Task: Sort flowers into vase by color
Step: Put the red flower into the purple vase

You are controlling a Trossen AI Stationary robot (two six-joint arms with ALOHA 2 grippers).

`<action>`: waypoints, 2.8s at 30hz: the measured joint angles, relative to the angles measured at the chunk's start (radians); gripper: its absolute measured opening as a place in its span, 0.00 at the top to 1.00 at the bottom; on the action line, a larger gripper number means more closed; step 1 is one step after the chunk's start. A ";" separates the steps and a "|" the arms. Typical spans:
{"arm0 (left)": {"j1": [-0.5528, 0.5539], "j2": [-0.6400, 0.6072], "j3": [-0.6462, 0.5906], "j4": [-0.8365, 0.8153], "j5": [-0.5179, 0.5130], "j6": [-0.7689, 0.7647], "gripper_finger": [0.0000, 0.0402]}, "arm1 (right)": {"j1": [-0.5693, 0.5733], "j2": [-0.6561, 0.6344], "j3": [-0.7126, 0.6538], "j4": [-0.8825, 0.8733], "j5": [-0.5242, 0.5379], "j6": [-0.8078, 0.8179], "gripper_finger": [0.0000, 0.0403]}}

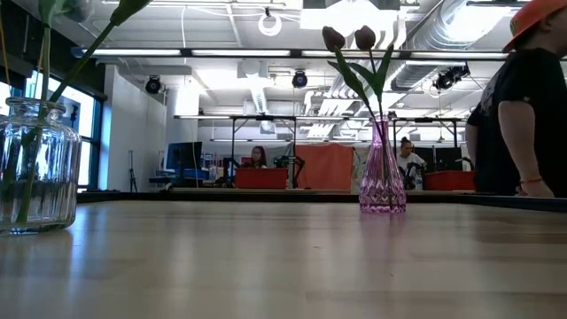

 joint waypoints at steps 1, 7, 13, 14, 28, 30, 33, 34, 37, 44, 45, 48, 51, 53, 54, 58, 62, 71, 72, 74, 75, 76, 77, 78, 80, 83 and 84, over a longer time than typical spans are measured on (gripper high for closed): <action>0.000 0.014 0.001 0.035 0.003 -0.010 0.41 | 0.009 0.016 -0.006 0.039 0.010 0.008 1.00; -0.004 0.081 0.000 0.105 0.017 -0.064 0.41 | 0.059 0.130 0.017 0.122 0.028 0.014 1.00; -0.008 0.095 0.002 0.169 0.019 -0.126 0.41 | 0.092 0.203 0.050 0.134 0.028 0.035 1.00; -0.012 0.096 0.002 0.170 0.019 -0.126 0.41 | 0.095 0.206 0.050 0.129 0.028 0.036 1.00; -0.052 0.095 0.001 0.214 -0.062 -0.121 0.45 | 0.108 0.236 0.051 0.120 0.028 0.091 1.00; -0.051 0.096 0.001 0.219 -0.066 -0.116 0.49 | 0.116 0.240 0.051 0.114 0.029 0.092 1.00; -0.051 0.096 0.001 0.224 -0.066 -0.116 0.56 | 0.122 0.244 0.051 0.112 0.028 0.086 1.00; -0.051 0.096 0.001 0.225 -0.066 -0.116 0.58 | 0.125 0.245 0.051 0.112 0.028 0.087 1.00; -0.051 0.096 0.001 0.218 -0.066 -0.116 0.63 | 0.127 0.245 0.051 0.107 0.028 0.086 1.00; -0.051 0.082 0.001 0.219 -0.055 -0.099 0.80 | 0.127 0.245 0.051 0.105 0.028 0.084 1.00; -0.051 0.079 0.001 0.217 -0.055 -0.092 0.82 | 0.127 0.245 0.051 0.105 0.028 0.084 1.00; -0.049 0.069 0.001 0.201 -0.041 -0.090 0.91 | 0.127 0.245 0.051 0.106 0.028 0.074 1.00; -0.036 0.054 0.001 0.169 0.000 -0.095 0.98 | 0.127 0.245 0.051 0.117 0.027 0.084 1.00; -0.029 0.049 0.002 0.158 0.005 -0.109 0.98 | 0.127 0.245 0.051 0.129 0.009 0.107 1.00; -0.026 0.047 0.002 0.155 0.005 -0.116 0.98 | 0.127 0.244 0.051 0.134 -0.009 0.111 0.99; -0.010 0.028 0.002 0.121 0.031 -0.141 0.99 | 0.125 0.244 0.051 0.144 0.009 0.178 0.94; 0.011 -0.024 0.002 -0.036 0.065 -0.151 1.00 | 0.119 0.233 0.051 0.142 0.015 0.197 0.81; 0.030 -0.104 0.002 -0.294 0.068 -0.186 1.00 | 0.118 0.149 0.069 -0.037 0.023 0.164 0.46; 0.030 -0.096 0.002 -0.314 0.069 -0.213 1.00 | 0.118 0.149 0.096 -0.122 0.023 0.149 0.44; 0.030 -0.071 0.002 -0.324 0.089 -0.269 1.00 | 0.118 0.160 0.166 -0.319 0.023 0.100 0.42; 0.030 -0.057 0.002 -0.325 0.104 -0.291 1.00 | 0.118 0.174 0.211 -0.401 0.023 0.064 0.41; 0.030 -0.042 0.007 -0.328 0.119 -0.303 1.00 | 0.120 0.186 0.254 -0.476 0.024 0.024 0.41; 0.030 -0.024 0.016 -0.333 0.128 -0.306 1.00 | 0.121 0.200 0.292 -0.549 0.024 -0.007 0.41; 0.029 -0.009 0.030 -0.334 0.129 -0.306 1.00 | 0.121 0.214 0.331 -0.603 0.025 -0.028 0.41; 0.029 0.015 0.052 -0.335 0.131 -0.304 1.00 | 0.122 0.238 0.390 -0.689 0.026 -0.059 0.43; 0.029 0.040 0.094 -0.337 0.136 -0.264 1.00 | 0.120 0.259 0.436 -0.731 0.040 -0.075 0.46; 0.028 0.047 0.106 -0.334 0.136 -0.254 1.00 | 0.118 0.260 0.440 -0.727 0.048 -0.075 0.47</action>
